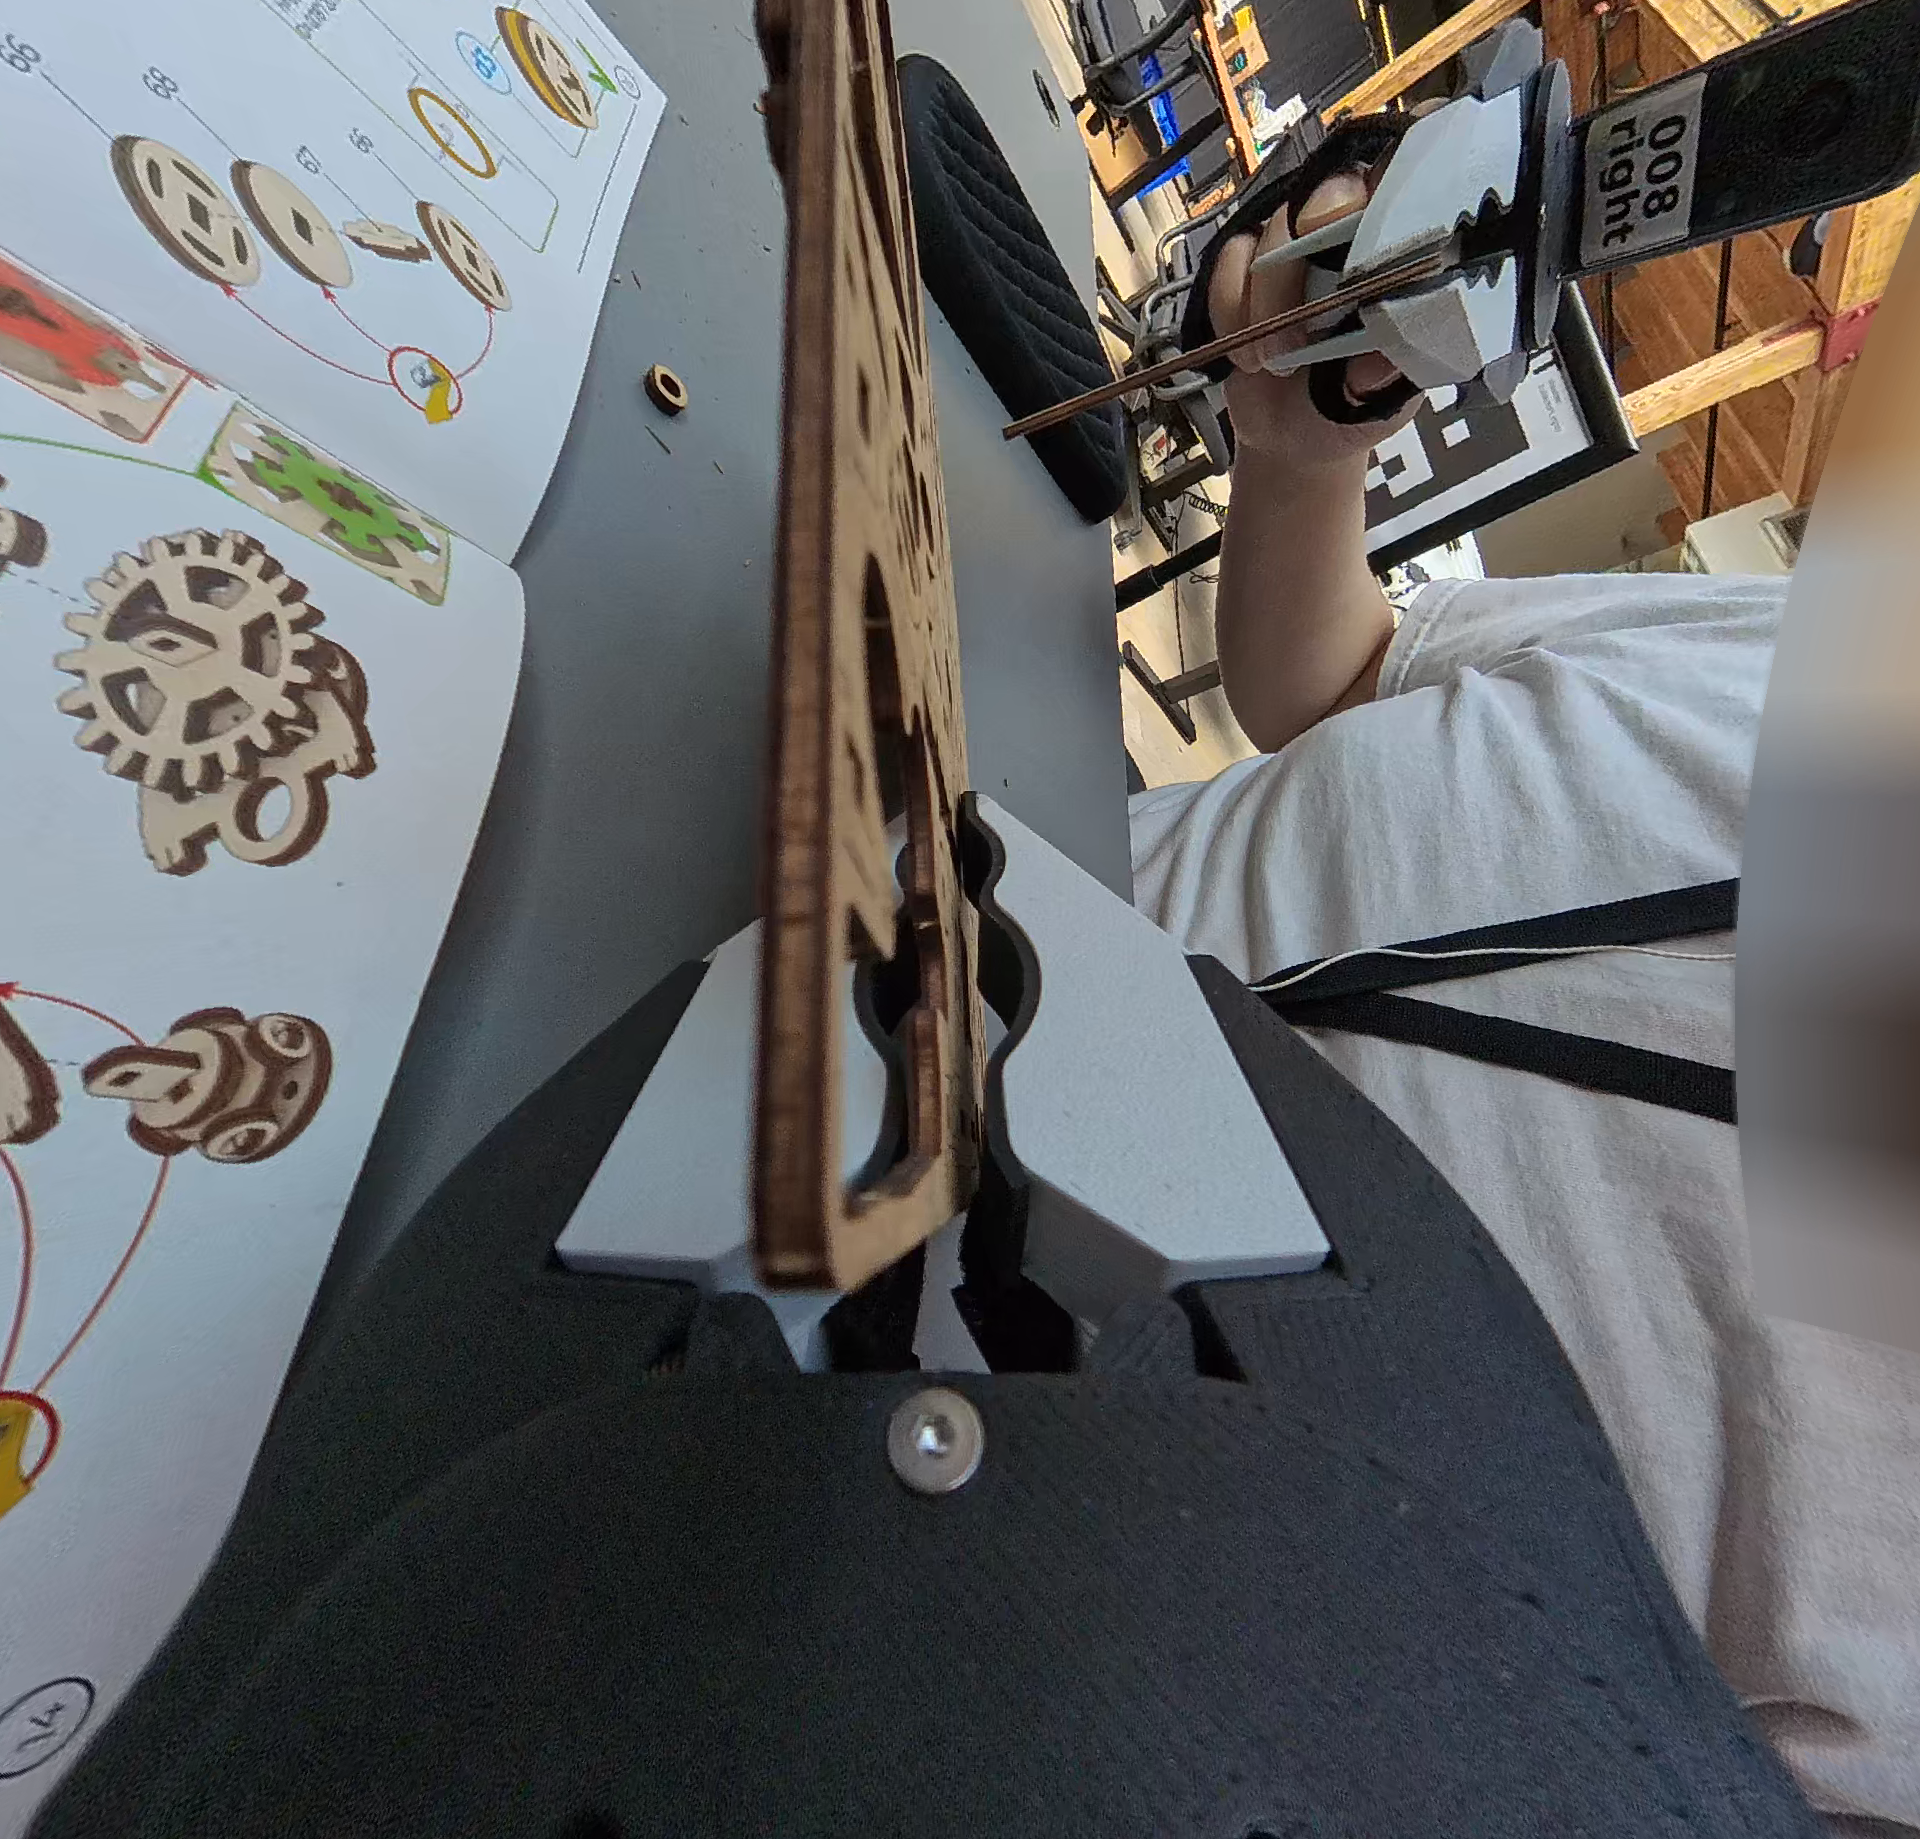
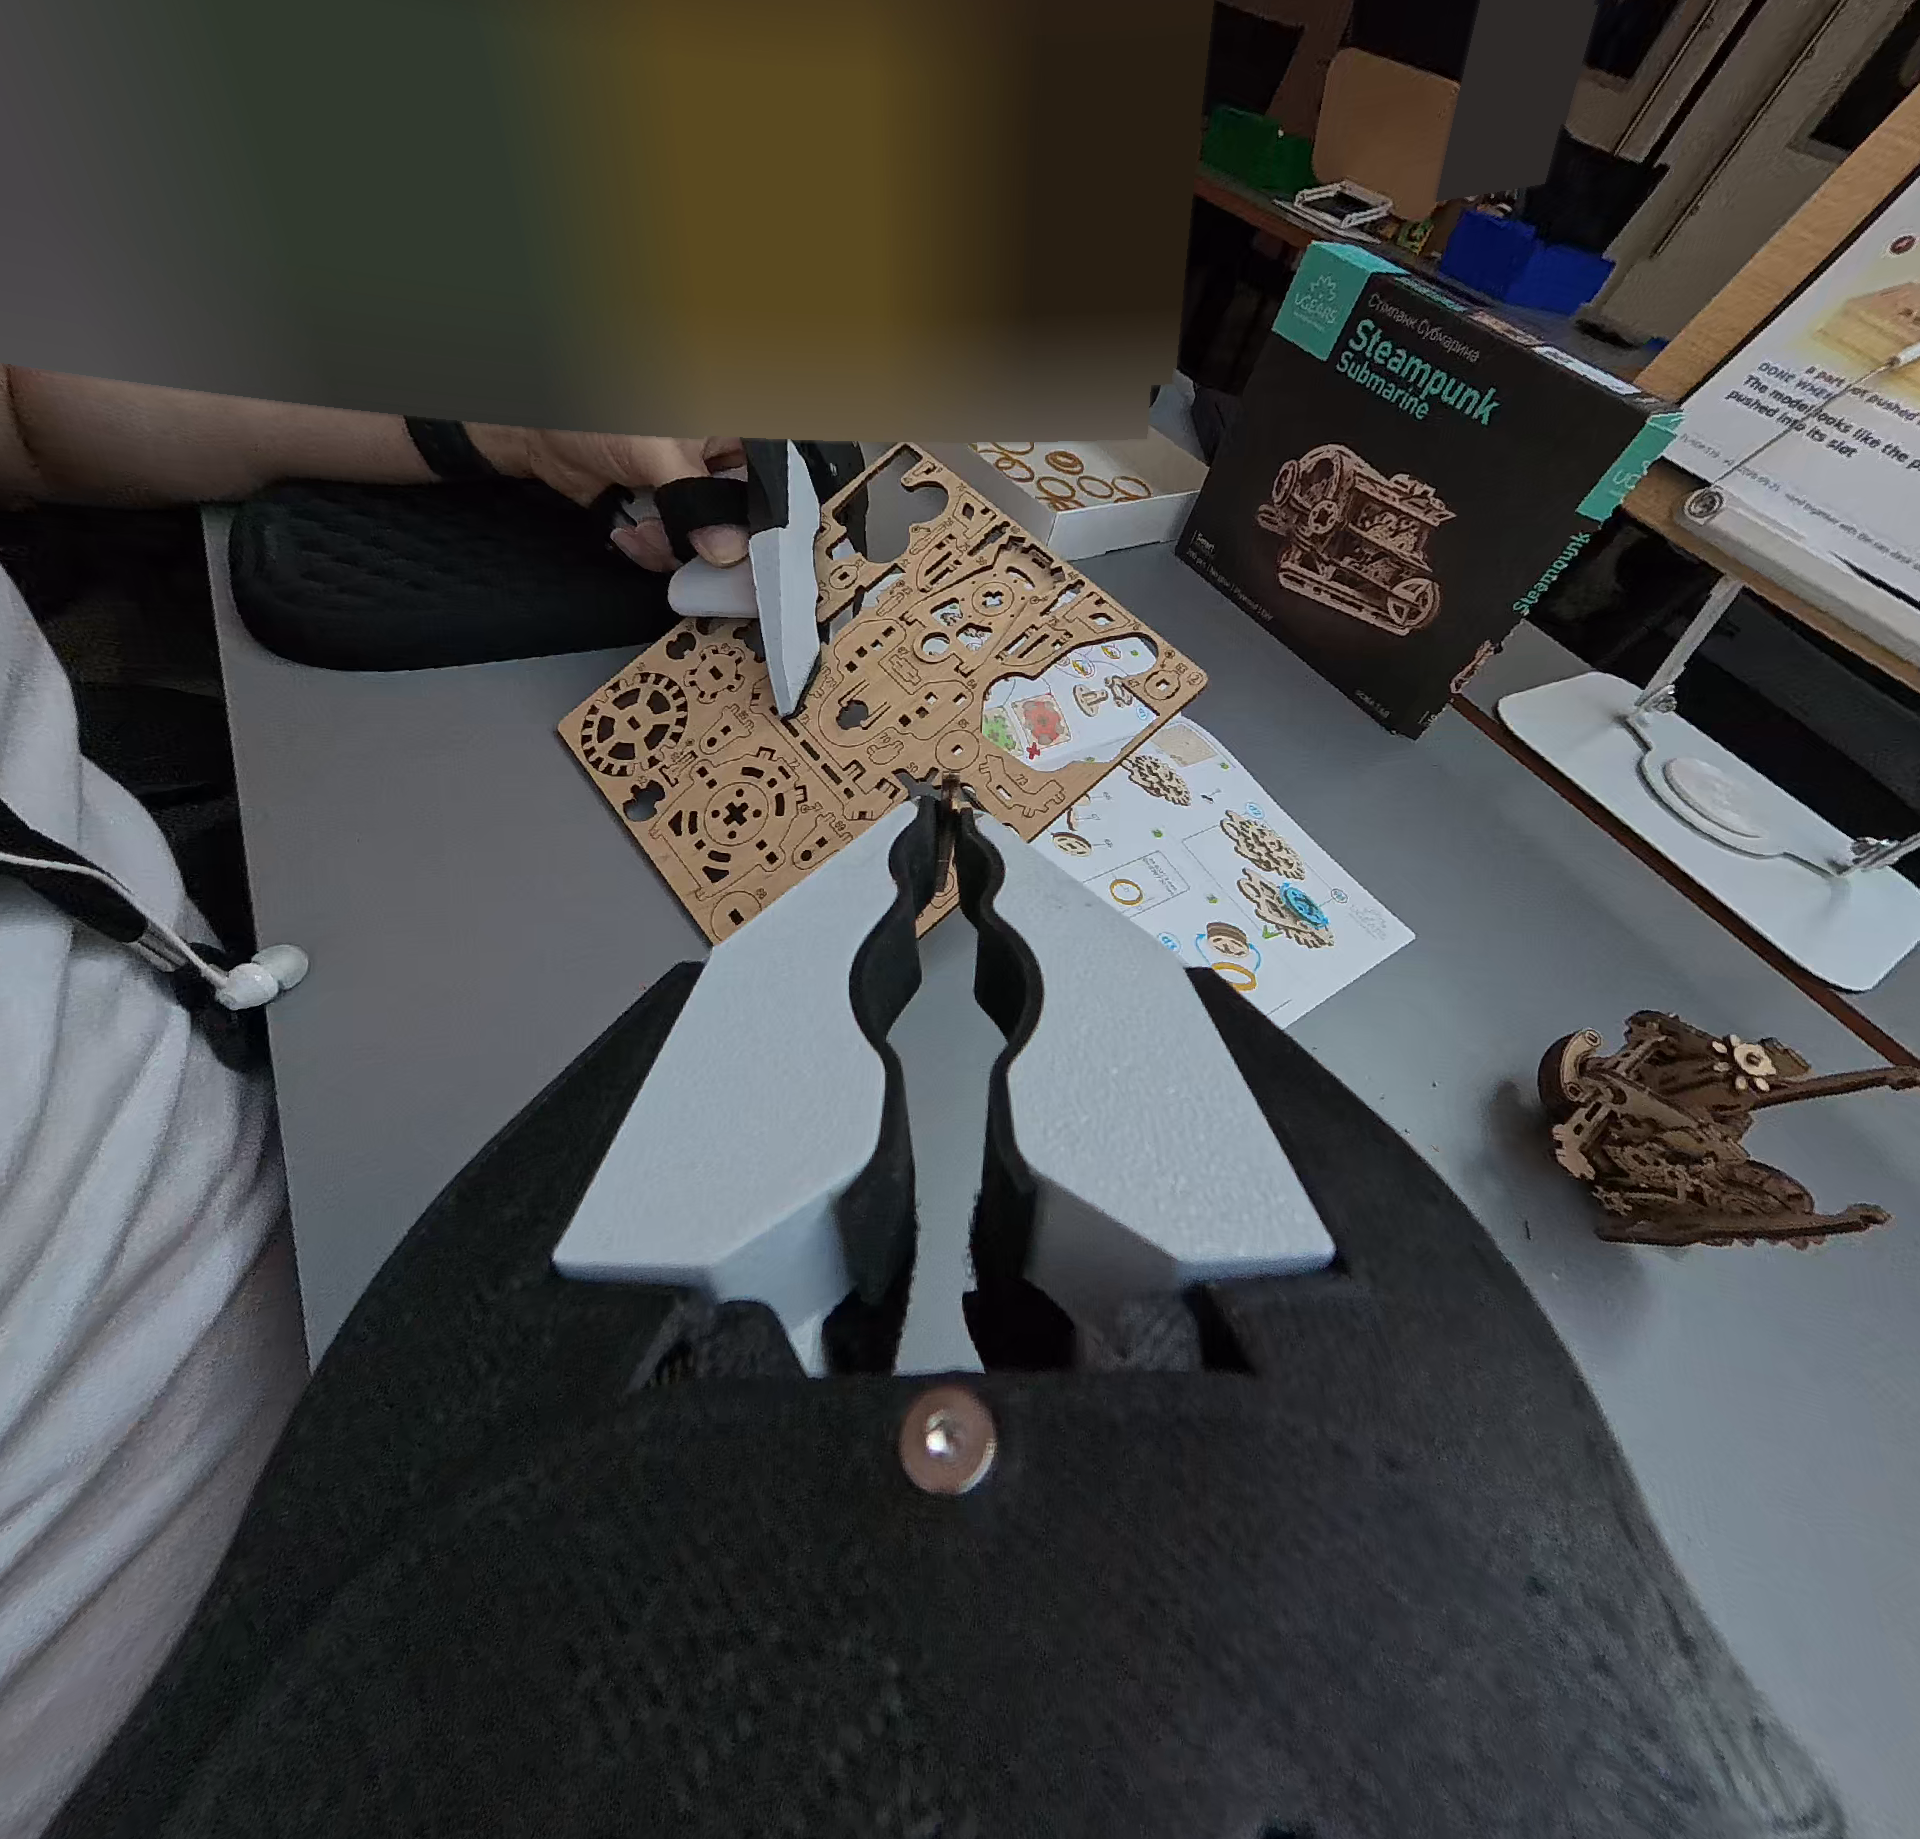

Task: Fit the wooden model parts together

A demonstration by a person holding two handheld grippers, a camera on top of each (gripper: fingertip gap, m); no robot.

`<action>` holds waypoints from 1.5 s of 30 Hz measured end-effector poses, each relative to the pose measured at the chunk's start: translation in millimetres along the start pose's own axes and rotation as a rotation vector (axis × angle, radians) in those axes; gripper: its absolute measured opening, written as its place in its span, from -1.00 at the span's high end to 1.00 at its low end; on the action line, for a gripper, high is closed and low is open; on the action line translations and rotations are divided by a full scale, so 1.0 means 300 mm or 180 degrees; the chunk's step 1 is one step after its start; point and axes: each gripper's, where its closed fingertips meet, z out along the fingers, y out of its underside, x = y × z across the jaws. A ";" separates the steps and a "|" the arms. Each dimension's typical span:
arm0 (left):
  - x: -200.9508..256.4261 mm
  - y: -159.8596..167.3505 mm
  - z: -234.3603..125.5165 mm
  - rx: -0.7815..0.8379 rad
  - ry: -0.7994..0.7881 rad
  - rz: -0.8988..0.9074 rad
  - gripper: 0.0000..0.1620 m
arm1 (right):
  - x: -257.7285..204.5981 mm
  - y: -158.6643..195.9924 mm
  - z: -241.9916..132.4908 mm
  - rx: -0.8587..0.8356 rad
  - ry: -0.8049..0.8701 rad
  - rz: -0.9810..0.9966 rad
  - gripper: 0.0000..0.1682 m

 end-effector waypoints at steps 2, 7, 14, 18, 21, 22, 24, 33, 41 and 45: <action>0.001 0.001 0.001 -0.0007 0.0005 -0.0001 1.00 | -0.003 -0.002 -0.008 0.0031 0.0002 0.0048 0.99; 0.003 0.003 0.004 -0.0024 -0.0024 0.0053 0.99 | -0.021 -0.008 -0.022 0.0035 0.0023 -0.0098 0.99; 0.008 0.002 0.006 -0.0040 0.0014 0.0075 1.00 | -0.076 -0.053 -0.052 0.0075 0.0119 -0.0287 0.99; 0.023 -0.011 -0.004 0.0030 0.0175 0.0041 1.00 | -0.124 -0.066 -0.086 0.0031 0.0305 -0.0398 0.99; 0.041 -0.024 -0.022 0.0113 0.0384 -0.0025 1.00 | -0.153 -0.073 -0.116 0.0029 0.0440 -0.0364 0.99; 0.047 -0.028 -0.027 0.0139 0.0439 -0.0034 1.00 | -0.160 -0.079 -0.127 0.0030 0.0492 -0.0353 0.98; 0.060 -0.033 -0.034 0.0171 0.0535 -0.0037 1.00 | -0.170 -0.089 -0.145 0.0014 0.0609 -0.0345 0.99; 0.090 -0.044 -0.032 0.0229 0.0535 0.0153 1.00 | -0.189 -0.135 -0.168 -0.0013 0.1165 -0.0261 0.99; 0.086 -0.050 -0.035 0.0295 0.0599 0.0107 1.00 | -0.246 -0.171 -0.215 -0.0154 0.1677 -0.0123 0.99; 0.076 -0.038 -0.021 0.0196 0.0519 0.0131 1.00 | -0.278 -0.236 -0.222 -0.0237 0.1830 -0.0211 0.99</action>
